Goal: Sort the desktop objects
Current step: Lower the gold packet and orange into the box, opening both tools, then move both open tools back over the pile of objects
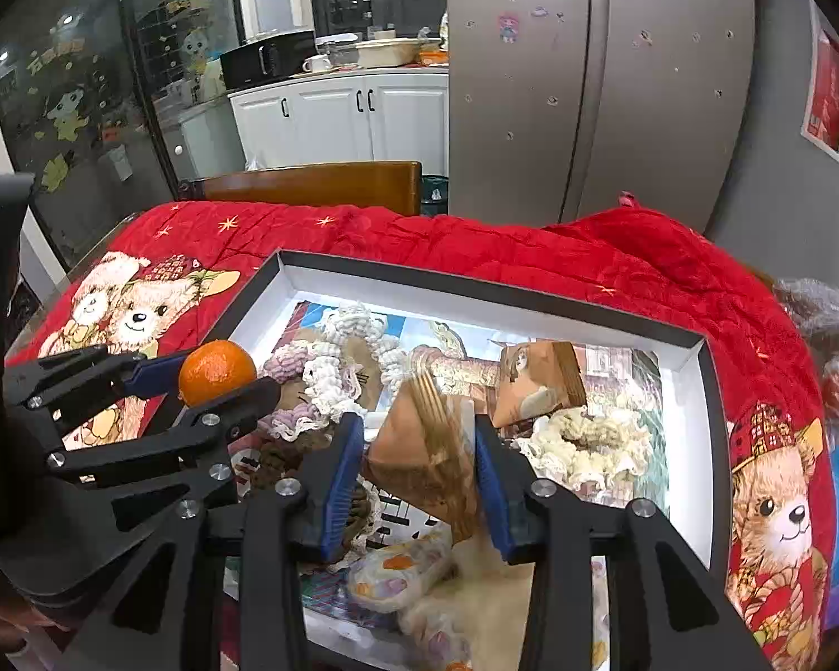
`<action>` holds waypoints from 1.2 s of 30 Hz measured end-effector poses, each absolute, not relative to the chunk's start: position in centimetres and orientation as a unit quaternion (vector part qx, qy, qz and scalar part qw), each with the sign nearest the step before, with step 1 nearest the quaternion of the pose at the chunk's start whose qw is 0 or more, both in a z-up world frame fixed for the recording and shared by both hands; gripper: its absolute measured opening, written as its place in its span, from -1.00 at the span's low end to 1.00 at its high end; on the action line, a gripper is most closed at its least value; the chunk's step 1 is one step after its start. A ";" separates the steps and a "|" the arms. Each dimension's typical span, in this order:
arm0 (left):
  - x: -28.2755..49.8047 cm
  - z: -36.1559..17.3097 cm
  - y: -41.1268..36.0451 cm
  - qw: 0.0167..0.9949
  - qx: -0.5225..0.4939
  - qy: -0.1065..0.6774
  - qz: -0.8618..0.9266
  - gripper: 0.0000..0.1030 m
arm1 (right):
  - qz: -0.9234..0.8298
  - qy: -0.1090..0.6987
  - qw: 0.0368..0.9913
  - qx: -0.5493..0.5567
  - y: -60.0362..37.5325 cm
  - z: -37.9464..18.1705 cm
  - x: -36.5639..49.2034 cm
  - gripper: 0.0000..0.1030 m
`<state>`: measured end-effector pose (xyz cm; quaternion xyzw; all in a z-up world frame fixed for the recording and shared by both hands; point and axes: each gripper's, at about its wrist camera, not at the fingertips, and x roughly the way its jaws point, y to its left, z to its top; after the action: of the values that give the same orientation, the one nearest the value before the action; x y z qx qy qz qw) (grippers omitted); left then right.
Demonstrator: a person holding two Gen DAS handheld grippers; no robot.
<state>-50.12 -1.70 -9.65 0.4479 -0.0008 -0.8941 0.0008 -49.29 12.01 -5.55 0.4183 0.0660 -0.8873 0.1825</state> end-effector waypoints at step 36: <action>-46.2 -2.0 -2.8 -0.015 0.374 0.016 -0.927 0.78 | -0.927 0.043 0.155 0.339 14.0 1.0 -45.9 0.58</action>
<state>-46.22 -2.81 -2.05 0.3740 0.0157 -0.9272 -0.0148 -45.93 13.97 1.02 0.3393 0.0433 -0.9267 0.1554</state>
